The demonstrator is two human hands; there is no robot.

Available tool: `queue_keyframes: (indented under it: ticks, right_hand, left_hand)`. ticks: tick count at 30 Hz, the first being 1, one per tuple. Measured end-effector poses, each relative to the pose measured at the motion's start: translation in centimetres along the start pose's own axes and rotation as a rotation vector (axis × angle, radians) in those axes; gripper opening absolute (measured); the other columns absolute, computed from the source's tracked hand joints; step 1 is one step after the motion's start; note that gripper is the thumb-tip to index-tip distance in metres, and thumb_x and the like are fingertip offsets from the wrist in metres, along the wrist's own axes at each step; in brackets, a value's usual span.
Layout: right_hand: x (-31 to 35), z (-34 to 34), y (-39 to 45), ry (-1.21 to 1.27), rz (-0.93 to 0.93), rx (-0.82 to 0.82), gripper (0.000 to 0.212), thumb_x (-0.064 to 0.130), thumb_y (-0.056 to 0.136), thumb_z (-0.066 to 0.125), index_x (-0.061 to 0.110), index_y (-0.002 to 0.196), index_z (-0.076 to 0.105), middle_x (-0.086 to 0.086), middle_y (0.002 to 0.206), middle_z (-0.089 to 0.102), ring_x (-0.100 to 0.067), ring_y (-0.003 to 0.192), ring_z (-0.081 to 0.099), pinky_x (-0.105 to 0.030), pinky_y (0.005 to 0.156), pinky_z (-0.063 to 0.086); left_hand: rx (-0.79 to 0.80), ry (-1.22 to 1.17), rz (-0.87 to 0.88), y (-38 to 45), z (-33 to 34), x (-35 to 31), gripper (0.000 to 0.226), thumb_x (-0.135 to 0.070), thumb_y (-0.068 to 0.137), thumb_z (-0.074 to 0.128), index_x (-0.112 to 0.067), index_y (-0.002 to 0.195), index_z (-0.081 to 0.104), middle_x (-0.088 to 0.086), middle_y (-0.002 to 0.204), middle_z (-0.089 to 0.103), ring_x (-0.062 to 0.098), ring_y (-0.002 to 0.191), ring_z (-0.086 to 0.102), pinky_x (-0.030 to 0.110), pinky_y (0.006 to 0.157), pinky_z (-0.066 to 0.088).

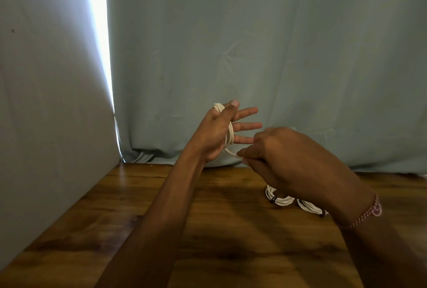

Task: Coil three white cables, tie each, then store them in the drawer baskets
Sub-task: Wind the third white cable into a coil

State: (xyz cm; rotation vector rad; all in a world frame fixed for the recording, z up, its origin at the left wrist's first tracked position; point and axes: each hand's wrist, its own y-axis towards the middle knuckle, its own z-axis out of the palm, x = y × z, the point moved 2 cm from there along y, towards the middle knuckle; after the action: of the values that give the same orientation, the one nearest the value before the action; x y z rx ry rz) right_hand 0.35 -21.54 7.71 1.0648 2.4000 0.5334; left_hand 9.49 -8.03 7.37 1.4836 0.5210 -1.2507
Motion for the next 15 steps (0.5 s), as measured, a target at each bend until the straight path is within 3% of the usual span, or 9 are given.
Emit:
queue_keyframes:
  ticks: [2, 4, 7, 10, 13, 15]
  right_hand:
    - [0.1, -0.7, -0.1, -0.062, -0.072, -0.095, 0.016, 0.031, 0.097, 0.062, 0.027, 0.095, 0.078, 0.005, 0.081, 0.070, -0.006, 0.072, 0.047, -0.028, 0.071, 0.033]
    - [0.0, -1.3, -0.3, -0.084, -0.092, -0.181, 0.011, 0.030, 0.091, 0.068, 0.027, 0.085, 0.077, 0.009, 0.071, 0.064, -0.010, 0.069, 0.054, -0.029, 0.070, 0.035]
    - [-0.3, -2.0, -0.3, -0.035, -0.083, -0.250, 0.018, 0.033, 0.094, 0.056, 0.025, 0.092, 0.072, 0.019, 0.075, 0.049, -0.010, 0.069, 0.050, -0.029, 0.072, 0.033]
    - [-1.0, -2.5, -0.3, 0.069, -0.050, -0.310, 0.020, 0.031, 0.100, 0.046, 0.023, 0.102, 0.064, 0.013, 0.080, 0.058, -0.008, 0.073, 0.047, -0.024, 0.072, 0.032]
    - [-1.7, -2.7, -0.4, 0.169, -0.034, -0.380, 0.017, 0.025, 0.101, 0.049, 0.019, 0.113, 0.060, 0.007, 0.087, 0.061, -0.008, 0.078, 0.054, -0.024, 0.073, 0.044]
    - [-2.0, -2.8, -0.5, 0.216, -0.043, -0.441, 0.019, 0.022, 0.101, 0.051, 0.017, 0.118, 0.058, 0.005, 0.087, 0.062, -0.009, 0.079, 0.058, -0.030, 0.072, 0.049]
  left_hand:
    - [0.046, 0.053, -0.004, -0.5, 0.2, -0.4, 0.028, -0.029, 0.111, 0.037, -0.009, 0.128, 0.045, 0.009, 0.122, 0.073, 0.029, 0.096, 0.076, 0.038, 0.065, 0.062]
    - [0.066, 0.117, -0.011, -1.2, 0.5, -0.8, 0.020, -0.028, 0.110, 0.038, -0.015, 0.117, 0.052, -0.001, 0.100, 0.079, 0.022, 0.077, 0.076, 0.030, 0.057, 0.058]
    - [0.137, 0.253, 0.030, -1.7, 0.9, -1.2, 0.034, -0.026, 0.110, 0.038, -0.002, 0.105, 0.063, 0.000, 0.070, 0.074, 0.016, 0.059, 0.069, 0.024, 0.053, 0.053]
    - [0.263, 0.329, 0.066, -2.1, 1.3, -1.2, 0.054, -0.035, 0.109, 0.039, -0.017, 0.071, 0.073, 0.007, 0.062, 0.069, 0.021, 0.048, 0.062, 0.030, 0.052, 0.052]
    - [0.367, 0.302, 0.031, -2.1, 1.8, -0.8, 0.053, -0.054, 0.102, 0.042, -0.015, 0.078, 0.067, 0.019, 0.060, 0.062, 0.019, 0.037, 0.042, 0.027, 0.045, 0.038]
    - [0.386, 0.286, -0.037, -2.0, 2.2, -0.4, 0.065, -0.064, 0.100, 0.029, -0.017, 0.079, 0.069, 0.018, 0.055, 0.056, 0.014, 0.035, 0.033, 0.027, 0.045, 0.030]
